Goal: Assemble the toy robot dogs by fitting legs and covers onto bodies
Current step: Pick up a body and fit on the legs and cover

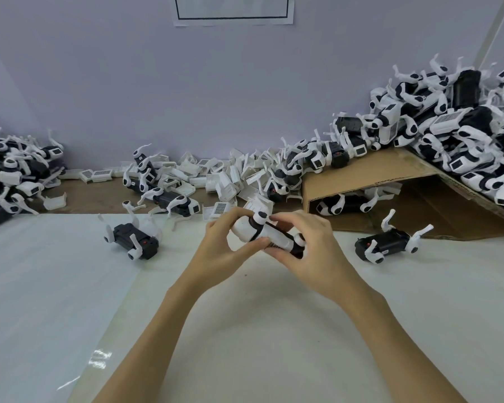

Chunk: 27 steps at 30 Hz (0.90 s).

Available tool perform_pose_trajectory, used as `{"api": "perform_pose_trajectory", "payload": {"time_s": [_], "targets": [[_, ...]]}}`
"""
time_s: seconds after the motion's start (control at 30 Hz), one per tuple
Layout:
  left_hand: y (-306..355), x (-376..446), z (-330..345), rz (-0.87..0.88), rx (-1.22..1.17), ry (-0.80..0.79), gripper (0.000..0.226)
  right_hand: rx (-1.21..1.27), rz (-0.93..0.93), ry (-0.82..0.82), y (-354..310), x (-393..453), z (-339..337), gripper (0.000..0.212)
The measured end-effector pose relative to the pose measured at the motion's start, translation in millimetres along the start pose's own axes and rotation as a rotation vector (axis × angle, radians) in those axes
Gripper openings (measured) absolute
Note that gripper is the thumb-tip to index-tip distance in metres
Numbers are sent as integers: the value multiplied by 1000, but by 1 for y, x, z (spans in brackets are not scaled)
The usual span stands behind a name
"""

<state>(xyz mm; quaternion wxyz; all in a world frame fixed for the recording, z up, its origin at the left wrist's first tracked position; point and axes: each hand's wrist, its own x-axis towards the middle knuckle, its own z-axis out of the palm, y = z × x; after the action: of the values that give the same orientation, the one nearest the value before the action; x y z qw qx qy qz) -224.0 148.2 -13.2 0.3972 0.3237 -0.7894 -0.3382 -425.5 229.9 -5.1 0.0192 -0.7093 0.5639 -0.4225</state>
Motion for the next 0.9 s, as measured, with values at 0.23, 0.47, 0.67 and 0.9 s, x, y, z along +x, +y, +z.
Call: {"api": "perform_pose_trajectory", "payload": {"time_s": [0.23,0.47,0.67,0.9], "targets": [[-5,-2,1,50,107,20,33,-98,36,-63,12,-1,0,29],[-1,-2,0,-56,99,4,54,-98,18,-53,14,-1,0,24],[-3,-1,-3,-37,10,-44,48,-12,46,-93,10,-2,2,29],[0,-2,2,-118,-26,-56,54,-4,88,-100,17,-3,1,26]]}}
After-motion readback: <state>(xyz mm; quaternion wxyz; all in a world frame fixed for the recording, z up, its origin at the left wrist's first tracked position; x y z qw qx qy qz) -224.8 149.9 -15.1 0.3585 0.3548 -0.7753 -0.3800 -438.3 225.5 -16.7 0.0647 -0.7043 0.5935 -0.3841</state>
